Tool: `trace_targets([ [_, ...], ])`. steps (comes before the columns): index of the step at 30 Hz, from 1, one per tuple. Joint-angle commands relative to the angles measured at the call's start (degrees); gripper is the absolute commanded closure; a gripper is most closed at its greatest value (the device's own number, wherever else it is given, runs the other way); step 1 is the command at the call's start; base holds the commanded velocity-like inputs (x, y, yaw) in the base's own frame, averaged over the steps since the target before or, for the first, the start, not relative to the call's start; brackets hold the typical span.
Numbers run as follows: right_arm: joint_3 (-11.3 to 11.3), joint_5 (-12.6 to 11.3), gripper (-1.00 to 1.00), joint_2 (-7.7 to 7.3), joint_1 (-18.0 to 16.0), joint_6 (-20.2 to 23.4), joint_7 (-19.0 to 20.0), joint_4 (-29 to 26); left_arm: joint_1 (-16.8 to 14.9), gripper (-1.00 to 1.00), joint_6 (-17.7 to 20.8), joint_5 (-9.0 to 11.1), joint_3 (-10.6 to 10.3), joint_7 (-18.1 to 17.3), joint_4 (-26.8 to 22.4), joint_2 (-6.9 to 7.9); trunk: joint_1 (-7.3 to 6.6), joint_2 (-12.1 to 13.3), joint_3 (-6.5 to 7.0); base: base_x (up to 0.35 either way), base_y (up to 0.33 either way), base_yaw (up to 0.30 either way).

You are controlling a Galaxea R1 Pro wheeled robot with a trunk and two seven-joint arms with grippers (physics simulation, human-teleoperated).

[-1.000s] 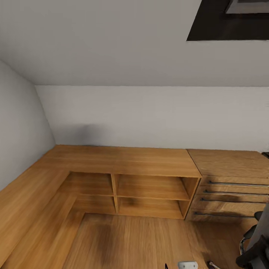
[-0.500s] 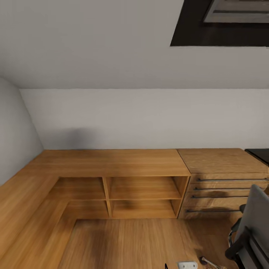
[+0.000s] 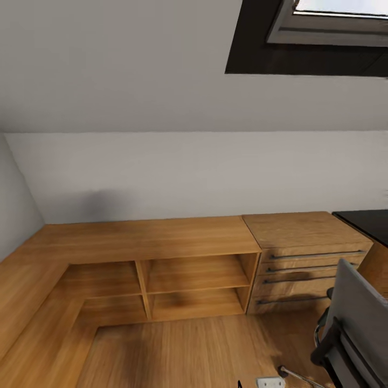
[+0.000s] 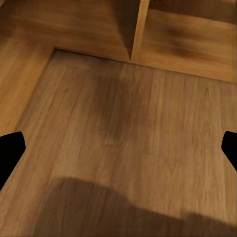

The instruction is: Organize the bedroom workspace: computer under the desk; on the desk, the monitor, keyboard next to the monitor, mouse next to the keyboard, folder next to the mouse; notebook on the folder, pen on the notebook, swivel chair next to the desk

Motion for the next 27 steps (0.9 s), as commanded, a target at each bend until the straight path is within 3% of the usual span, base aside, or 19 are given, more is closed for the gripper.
trace_targets([
  [1,-0.5,0.6,-1.0,0.01,-0.1,-0.2,-0.3,0.1,0.0,-1.0,0.0,-0.3,0.2,0.5,-0.1,-0.03,0.01,0.0,0.02,0.0,0.0,-0.163],
  [10,-0.5,0.6,-1.0,0.01,-0.1,-0.2,-0.3,0.1,0.0,-1.0,0.1,1.4,0.3,6.3,-0.4,-0.2,0.01,0.0,0.68,0.0,0.0,-0.161],
  [19,-0.4,0.6,-1.0,0.01,-0.1,-0.2,-0.3,0.1,0.0,-1.0,0.9,1.5,0.2,7.5,-0.5,-1.68,0.01,0.0,1.34,0.0,0.0,-0.16],
  [27,-0.4,0.6,-1.0,0.01,-0.1,-0.2,-0.3,0.1,0.0,-1.0,10.1,0.1,0.0,7.6,-3.3,-2.69,0.01,0.0,1.93,0.0,0.0,-0.159],
])
